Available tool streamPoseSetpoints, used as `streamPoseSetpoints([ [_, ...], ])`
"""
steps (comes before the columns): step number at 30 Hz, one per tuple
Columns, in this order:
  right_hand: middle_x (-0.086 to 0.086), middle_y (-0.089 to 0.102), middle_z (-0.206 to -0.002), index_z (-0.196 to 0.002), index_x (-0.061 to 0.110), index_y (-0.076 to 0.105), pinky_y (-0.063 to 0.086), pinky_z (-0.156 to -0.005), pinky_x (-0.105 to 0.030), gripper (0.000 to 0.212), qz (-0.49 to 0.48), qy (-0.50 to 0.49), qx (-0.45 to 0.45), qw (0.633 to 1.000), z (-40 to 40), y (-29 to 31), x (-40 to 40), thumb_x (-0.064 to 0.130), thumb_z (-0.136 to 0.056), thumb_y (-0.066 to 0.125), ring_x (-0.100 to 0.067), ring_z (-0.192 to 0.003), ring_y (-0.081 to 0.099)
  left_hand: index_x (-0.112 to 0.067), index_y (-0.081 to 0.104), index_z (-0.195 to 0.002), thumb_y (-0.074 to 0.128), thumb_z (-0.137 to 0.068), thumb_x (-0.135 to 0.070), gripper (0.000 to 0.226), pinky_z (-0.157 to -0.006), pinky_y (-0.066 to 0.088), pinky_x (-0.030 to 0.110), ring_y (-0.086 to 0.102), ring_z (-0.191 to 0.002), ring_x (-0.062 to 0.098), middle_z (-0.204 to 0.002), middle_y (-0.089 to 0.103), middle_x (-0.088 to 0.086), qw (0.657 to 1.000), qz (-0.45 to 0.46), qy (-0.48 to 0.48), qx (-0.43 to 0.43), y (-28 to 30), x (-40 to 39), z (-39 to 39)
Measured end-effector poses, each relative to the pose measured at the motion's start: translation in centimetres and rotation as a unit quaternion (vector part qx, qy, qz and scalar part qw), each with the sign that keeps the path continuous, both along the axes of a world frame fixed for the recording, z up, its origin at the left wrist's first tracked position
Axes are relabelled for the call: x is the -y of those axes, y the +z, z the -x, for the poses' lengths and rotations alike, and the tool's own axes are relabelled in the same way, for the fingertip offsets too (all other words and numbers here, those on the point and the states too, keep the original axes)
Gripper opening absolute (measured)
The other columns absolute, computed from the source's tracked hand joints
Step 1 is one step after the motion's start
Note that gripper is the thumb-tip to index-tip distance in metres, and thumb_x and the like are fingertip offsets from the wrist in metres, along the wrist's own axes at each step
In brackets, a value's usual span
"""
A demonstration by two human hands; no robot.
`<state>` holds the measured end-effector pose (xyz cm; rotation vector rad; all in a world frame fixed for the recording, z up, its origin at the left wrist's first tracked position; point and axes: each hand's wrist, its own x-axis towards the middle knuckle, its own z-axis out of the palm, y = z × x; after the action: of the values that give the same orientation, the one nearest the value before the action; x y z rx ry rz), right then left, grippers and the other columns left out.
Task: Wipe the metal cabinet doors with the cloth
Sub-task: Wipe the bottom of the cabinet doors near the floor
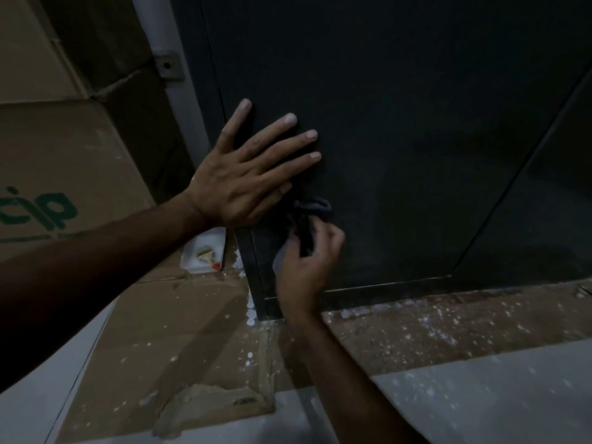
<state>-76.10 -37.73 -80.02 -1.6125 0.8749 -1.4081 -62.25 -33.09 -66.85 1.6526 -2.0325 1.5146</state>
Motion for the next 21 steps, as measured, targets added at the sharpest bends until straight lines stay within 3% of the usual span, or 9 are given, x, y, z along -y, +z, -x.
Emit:
streamPoseSetpoints([
  [3, -0.001, 0.042, -0.134, -0.121, 0.024, 0.068, 0.051, -0.089, -0.033, 0.041, 0.258, 0.087, -0.195, 0.942, -0.8, -1.9, -1.5, 0.012, -0.083, 0.075, -0.026, -0.114, 0.048, -0.009, 0.042, -0.159, 0.035, -0.110, -0.032, 0.055, -0.127, 0.002, 0.061, 0.029, -0.159, 0.032, -0.167, 0.038, 0.010, 0.996, -0.047, -0.026, -0.069, 0.6, -0.6, 0.3],
  [5, 0.004, 0.039, -0.132, -0.112, 0.027, 0.072, 0.056, -0.085, -0.042, 0.039, 0.300, 0.136, -0.293, 0.898, 0.2, -4.6, -1.1, 0.011, -0.078, 0.080, -0.031, -0.114, 0.046, -0.008, 0.043, -0.157, 0.033, -0.110, -0.032, 0.054, -0.129, 0.005, 0.060, 0.028, -0.159, 0.032, -0.166, 0.038, 0.012, 0.993, -0.083, -0.036, -0.081, 1.1, -1.1, 0.2],
  [6, 0.007, 0.036, -0.130, -0.107, 0.026, 0.073, 0.058, -0.084, -0.045, 0.039, 0.263, 0.139, -0.305, 0.905, 1.1, -5.2, -0.5, 0.007, -0.075, 0.081, -0.031, -0.114, 0.047, -0.008, 0.044, -0.157, 0.033, -0.110, -0.031, 0.053, -0.130, 0.006, 0.059, 0.028, -0.159, 0.032, -0.166, 0.039, 0.012, 0.991, -0.096, -0.040, -0.087, 1.3, -1.2, 0.2],
  [9, 0.003, 0.040, -0.127, -0.108, 0.021, 0.071, 0.058, -0.088, -0.045, 0.045, 0.179, 0.041, -0.196, 0.963, 2.8, -2.8, 1.7, -0.002, -0.070, 0.079, -0.030, -0.116, 0.050, -0.004, 0.046, -0.154, 0.036, -0.108, -0.028, 0.053, -0.130, 0.008, 0.057, 0.030, -0.158, 0.033, -0.164, 0.041, 0.015, 0.983, -0.119, -0.058, -0.125, 1.9, -1.6, 0.2],
  [12, -0.009, 0.046, -0.130, -0.112, 0.012, 0.072, 0.047, -0.095, -0.036, 0.031, 0.235, -0.016, -0.106, 0.966, 0.6, 2.8, 2.0, 0.006, -0.082, 0.066, -0.028, -0.118, 0.042, 0.000, 0.044, -0.154, 0.037, -0.105, -0.023, 0.054, -0.130, 0.009, 0.058, 0.031, -0.157, 0.034, -0.164, 0.039, 0.019, 0.967, -0.138, -0.082, -0.196, 2.5, -1.9, 0.7],
  [15, -0.010, 0.042, -0.133, -0.119, 0.017, 0.071, 0.050, -0.091, -0.046, 0.034, 0.422, 0.108, -0.201, 0.877, -1.5, 1.2, -0.6, 0.016, -0.087, 0.059, -0.035, -0.113, 0.039, 0.003, 0.041, -0.154, 0.037, -0.104, -0.021, 0.056, -0.131, 0.010, 0.056, 0.030, -0.158, 0.032, -0.165, 0.037, 0.020, 0.955, -0.147, -0.090, -0.242, 2.8, -2.4, 1.1],
  [17, -0.004, 0.042, -0.131, -0.116, 0.025, 0.073, 0.055, -0.083, -0.048, 0.035, 0.451, 0.158, -0.289, 0.829, -0.8, -3.1, -0.3, 0.019, -0.081, 0.069, -0.036, -0.109, 0.040, 0.001, 0.041, -0.155, 0.037, -0.104, -0.022, 0.056, -0.131, 0.011, 0.054, 0.028, -0.159, 0.028, -0.165, 0.035, 0.016, 0.955, -0.151, -0.088, -0.240, 2.9, -2.7, 0.9],
  [18, -0.002, 0.043, -0.128, -0.110, 0.024, 0.075, 0.056, -0.080, -0.048, 0.032, 0.428, 0.148, -0.295, 0.841, 0.1, -4.7, 0.9, 0.018, -0.080, 0.069, -0.034, -0.108, 0.040, 0.001, 0.041, -0.155, 0.037, -0.105, -0.023, 0.056, -0.131, 0.011, 0.053, 0.028, -0.159, 0.028, -0.165, 0.035, 0.015, 0.957, -0.152, -0.086, -0.232, 2.8, -2.7, 0.8],
  [21, -0.002, 0.046, -0.125, -0.106, 0.019, 0.073, 0.055, -0.083, -0.049, 0.035, 0.303, 0.045, -0.212, 0.928, 3.2, -4.0, 5.0, 0.001, -0.077, 0.064, -0.033, -0.112, 0.044, -0.002, 0.041, -0.157, 0.039, -0.106, -0.028, 0.056, -0.131, 0.011, 0.053, 0.027, -0.159, 0.031, -0.166, 0.037, 0.016, 0.974, -0.137, -0.060, -0.172, 2.6, -2.2, 0.5],
])
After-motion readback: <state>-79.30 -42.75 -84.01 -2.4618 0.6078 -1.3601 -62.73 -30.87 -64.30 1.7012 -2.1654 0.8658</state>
